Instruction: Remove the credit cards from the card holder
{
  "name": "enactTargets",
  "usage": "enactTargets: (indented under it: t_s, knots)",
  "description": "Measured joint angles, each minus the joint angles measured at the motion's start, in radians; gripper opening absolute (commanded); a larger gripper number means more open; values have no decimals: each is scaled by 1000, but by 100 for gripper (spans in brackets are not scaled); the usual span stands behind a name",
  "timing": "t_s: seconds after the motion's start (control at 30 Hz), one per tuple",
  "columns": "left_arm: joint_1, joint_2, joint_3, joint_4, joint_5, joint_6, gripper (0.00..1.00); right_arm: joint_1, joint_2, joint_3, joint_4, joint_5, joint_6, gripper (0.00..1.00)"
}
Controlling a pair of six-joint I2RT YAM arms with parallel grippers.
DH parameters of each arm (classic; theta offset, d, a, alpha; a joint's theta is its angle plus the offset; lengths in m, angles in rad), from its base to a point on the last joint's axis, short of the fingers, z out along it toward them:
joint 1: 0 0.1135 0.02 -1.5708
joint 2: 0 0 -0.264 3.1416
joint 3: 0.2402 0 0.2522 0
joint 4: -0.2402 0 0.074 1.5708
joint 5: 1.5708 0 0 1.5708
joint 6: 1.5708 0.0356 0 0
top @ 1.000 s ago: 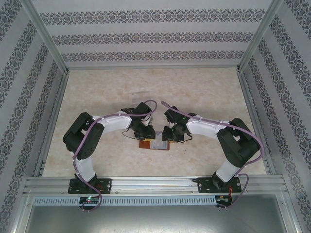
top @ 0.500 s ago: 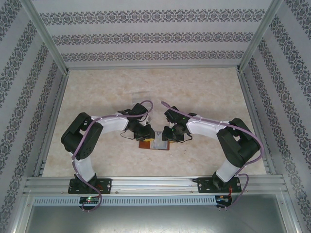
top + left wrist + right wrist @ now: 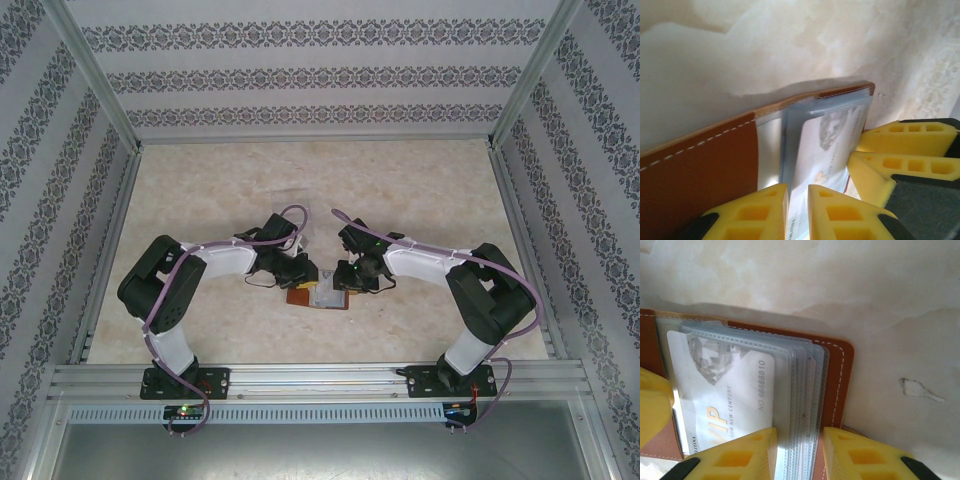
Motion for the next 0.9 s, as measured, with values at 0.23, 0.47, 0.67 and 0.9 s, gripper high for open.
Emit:
enactTargets:
  t_s: [0.23, 0.47, 0.67, 0.9]
  knots:
    - [0, 30, -1, 29, 34, -9, 16, 0, 0, 0, 0, 0, 0, 31]
    - [1, 34, 7, 13, 30, 1, 18, 0, 0, 0, 0, 0, 0, 31]
    - [1, 41, 23, -40, 0, 31, 20, 0, 0, 0, 0, 0, 0, 30]
    - [3, 51, 31, -45, 14, 39, 19, 0, 0, 0, 0, 0, 0, 30]
